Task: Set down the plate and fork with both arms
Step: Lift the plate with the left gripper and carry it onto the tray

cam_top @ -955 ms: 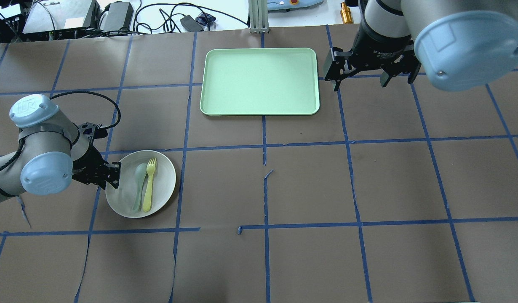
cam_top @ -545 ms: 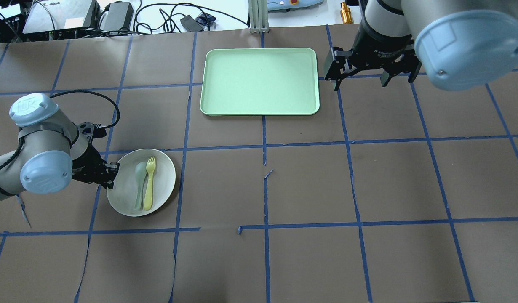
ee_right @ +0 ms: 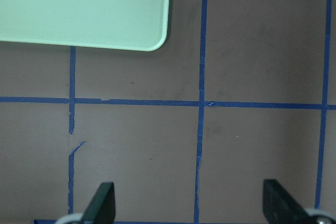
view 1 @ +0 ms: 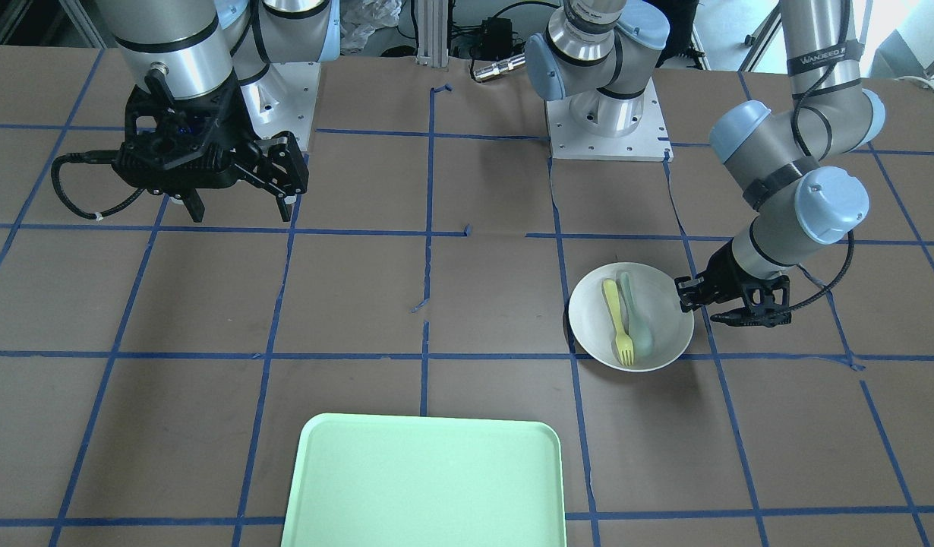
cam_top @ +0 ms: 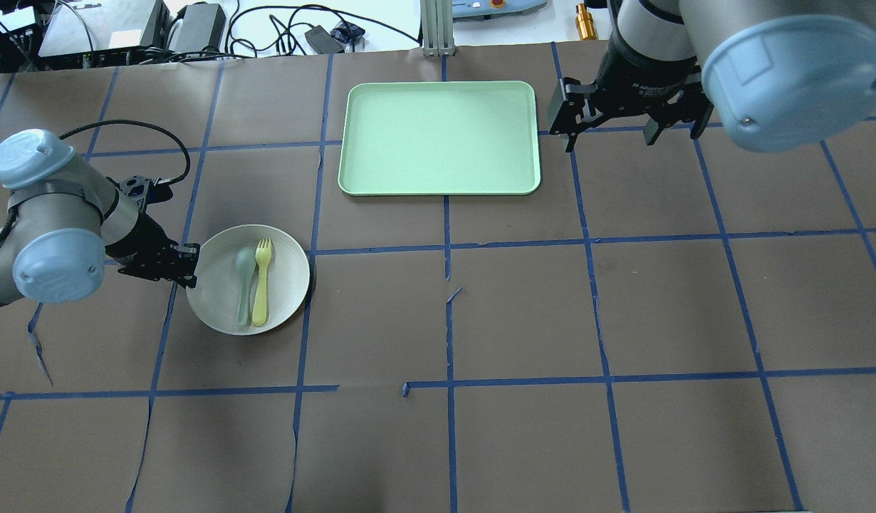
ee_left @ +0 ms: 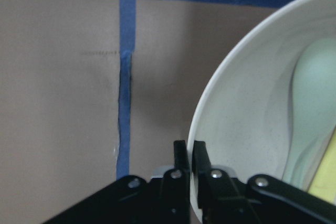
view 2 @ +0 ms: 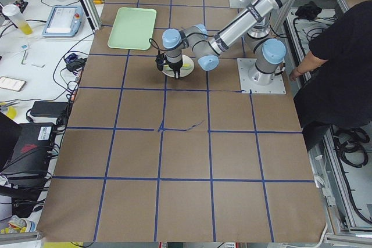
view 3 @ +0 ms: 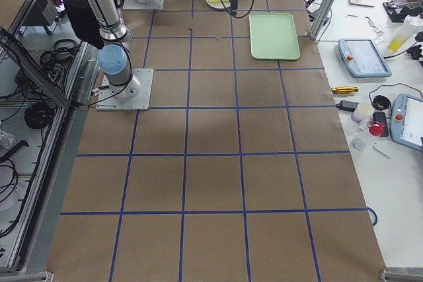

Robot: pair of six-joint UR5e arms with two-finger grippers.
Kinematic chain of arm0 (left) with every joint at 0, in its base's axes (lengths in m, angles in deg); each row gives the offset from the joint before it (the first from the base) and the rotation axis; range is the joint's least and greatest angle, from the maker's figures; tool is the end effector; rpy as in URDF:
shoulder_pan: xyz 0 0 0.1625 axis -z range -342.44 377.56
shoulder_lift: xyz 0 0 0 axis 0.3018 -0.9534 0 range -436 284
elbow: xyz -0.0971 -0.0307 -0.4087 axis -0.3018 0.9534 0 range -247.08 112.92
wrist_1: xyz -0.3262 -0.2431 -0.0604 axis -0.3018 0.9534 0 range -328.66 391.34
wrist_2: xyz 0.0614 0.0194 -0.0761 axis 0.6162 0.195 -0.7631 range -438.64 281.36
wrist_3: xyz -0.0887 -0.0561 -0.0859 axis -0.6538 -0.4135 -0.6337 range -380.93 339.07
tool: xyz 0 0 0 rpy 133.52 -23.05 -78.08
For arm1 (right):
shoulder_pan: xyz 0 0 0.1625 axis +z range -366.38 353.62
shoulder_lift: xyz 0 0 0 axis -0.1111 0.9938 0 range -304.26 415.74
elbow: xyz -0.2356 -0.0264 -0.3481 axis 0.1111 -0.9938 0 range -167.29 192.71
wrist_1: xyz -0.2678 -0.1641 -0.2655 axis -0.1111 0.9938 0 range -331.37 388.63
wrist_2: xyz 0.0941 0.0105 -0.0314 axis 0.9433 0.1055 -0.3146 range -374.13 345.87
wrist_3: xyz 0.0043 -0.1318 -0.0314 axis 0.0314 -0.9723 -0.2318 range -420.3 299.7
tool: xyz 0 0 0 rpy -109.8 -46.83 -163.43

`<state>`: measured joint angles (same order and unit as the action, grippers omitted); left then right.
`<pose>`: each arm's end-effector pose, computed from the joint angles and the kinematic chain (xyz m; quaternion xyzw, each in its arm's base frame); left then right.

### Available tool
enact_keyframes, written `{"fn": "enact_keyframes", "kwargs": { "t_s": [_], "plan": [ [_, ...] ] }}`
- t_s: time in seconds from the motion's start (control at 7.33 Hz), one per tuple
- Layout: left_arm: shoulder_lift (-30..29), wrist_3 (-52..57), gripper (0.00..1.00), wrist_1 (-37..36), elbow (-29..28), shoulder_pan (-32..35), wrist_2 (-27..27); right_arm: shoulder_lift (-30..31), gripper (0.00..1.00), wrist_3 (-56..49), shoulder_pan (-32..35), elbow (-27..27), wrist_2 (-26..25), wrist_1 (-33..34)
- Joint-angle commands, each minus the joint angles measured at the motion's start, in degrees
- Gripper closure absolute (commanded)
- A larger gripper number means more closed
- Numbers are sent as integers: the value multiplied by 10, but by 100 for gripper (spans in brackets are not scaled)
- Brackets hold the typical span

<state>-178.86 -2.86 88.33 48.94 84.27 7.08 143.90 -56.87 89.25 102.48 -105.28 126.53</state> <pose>0.0588 -0.4993 0.1842 0.0474 -0.9969 -0.0347 0.0530 0.1807 -0.5012 0.4487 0.0186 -0.9983 0.0555 0.0056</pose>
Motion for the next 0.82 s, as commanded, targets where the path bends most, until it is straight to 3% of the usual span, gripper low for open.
{"fn": "enact_keyframes", "kwargs": {
  "t_s": [0.0,0.27,0.68],
  "plan": [
    [-5,-1,100,36,-40,1,-39,0,0,0,0,1,0,0],
    [-19,-4,100,59,-75,3,-94,0,0,0,0,1,0,0],
    [-86,-7,100,128,-207,66,-96,0,0,0,0,1,0,0]
  ]
}}
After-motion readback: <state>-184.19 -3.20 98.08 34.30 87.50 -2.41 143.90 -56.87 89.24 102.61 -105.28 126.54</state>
